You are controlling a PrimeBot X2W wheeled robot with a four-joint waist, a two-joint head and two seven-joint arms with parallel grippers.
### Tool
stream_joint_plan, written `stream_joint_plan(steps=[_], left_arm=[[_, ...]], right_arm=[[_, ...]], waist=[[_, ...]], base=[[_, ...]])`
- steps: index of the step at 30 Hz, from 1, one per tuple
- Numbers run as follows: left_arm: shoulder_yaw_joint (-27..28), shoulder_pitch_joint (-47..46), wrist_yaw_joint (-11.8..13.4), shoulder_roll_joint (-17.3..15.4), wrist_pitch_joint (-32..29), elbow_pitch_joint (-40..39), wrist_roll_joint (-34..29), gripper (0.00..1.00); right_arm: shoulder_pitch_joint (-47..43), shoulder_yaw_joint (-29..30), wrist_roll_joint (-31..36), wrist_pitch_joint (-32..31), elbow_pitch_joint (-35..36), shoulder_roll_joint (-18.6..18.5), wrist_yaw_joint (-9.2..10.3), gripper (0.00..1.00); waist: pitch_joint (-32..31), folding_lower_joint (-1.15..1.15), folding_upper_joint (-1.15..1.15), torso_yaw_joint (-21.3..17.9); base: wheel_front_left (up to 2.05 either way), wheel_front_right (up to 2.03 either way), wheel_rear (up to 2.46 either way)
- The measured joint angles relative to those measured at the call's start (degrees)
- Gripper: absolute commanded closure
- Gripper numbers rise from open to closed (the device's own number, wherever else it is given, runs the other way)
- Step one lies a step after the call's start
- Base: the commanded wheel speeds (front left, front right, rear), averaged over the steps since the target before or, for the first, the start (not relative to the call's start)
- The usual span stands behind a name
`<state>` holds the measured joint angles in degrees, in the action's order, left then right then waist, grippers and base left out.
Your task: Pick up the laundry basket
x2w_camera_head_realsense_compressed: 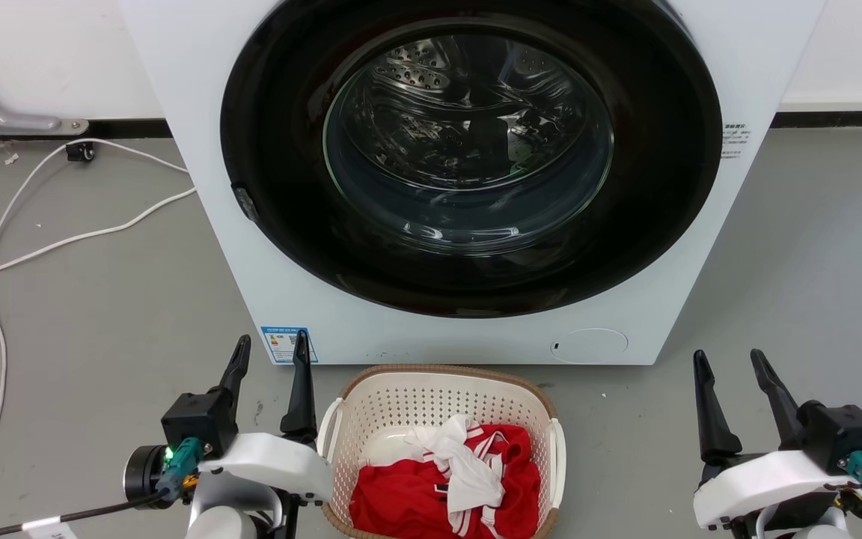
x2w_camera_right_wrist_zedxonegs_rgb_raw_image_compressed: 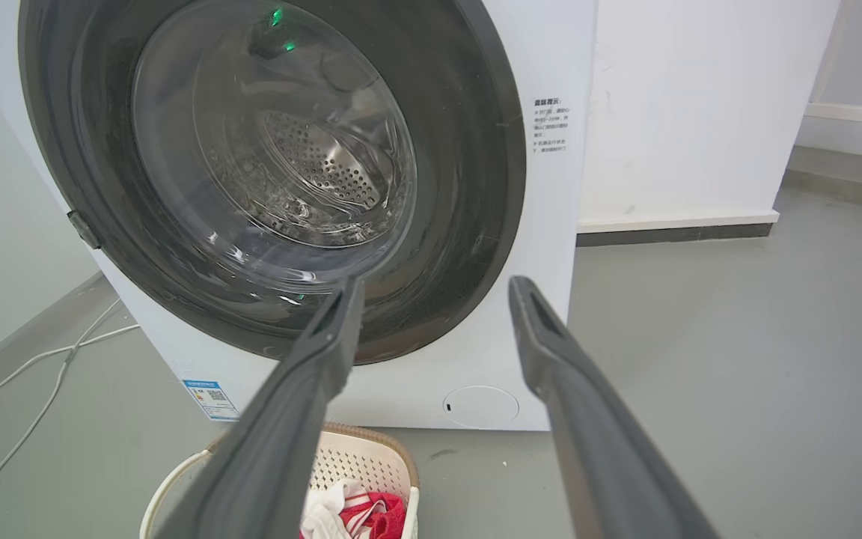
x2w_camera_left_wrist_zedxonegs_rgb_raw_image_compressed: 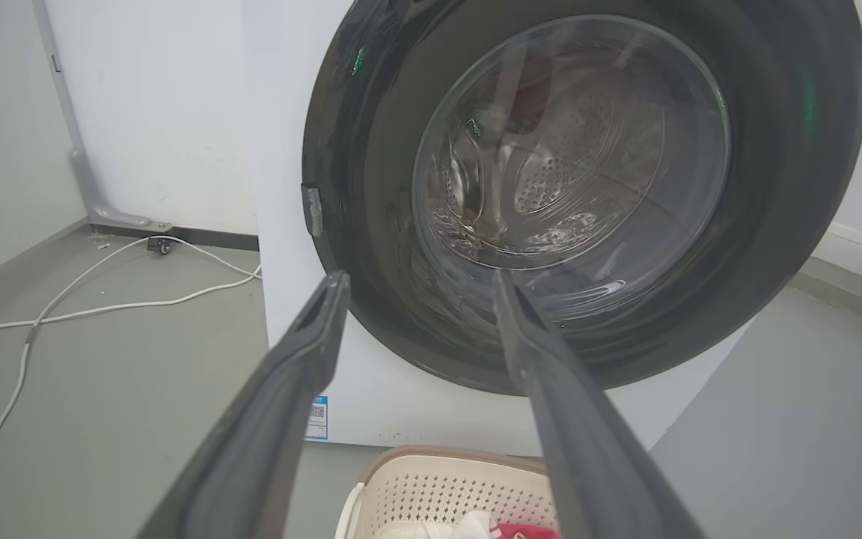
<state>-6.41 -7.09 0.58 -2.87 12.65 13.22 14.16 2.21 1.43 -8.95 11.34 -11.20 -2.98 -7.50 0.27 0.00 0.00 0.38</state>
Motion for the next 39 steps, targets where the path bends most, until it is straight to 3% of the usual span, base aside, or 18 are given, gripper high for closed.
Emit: stream_joint_plan(steps=[23, 39], left_arm=[[-0.93, -0.53, 1.02, 0.0, 2.26, 2.41, -8.58, 0.0], [-1.18, -1.13, 1.46, 0.0, 2.42, 3.05, -8.36, 0.0]], right_arm=[[-0.8, -0.22, 8.56, 1.0, 0.88, 0.0, 0.0, 0.0], [-0.81, -0.02, 7.9, 0.66, 0.48, 0.01, 0.0, 0.0]], waist=[[-0.04, 0.0, 0.0, -0.04], [0.13, 0.0, 0.0, 0.22]], base=[[0.0, 0.0, 0.0], [0.0, 0.0, 0.0]])
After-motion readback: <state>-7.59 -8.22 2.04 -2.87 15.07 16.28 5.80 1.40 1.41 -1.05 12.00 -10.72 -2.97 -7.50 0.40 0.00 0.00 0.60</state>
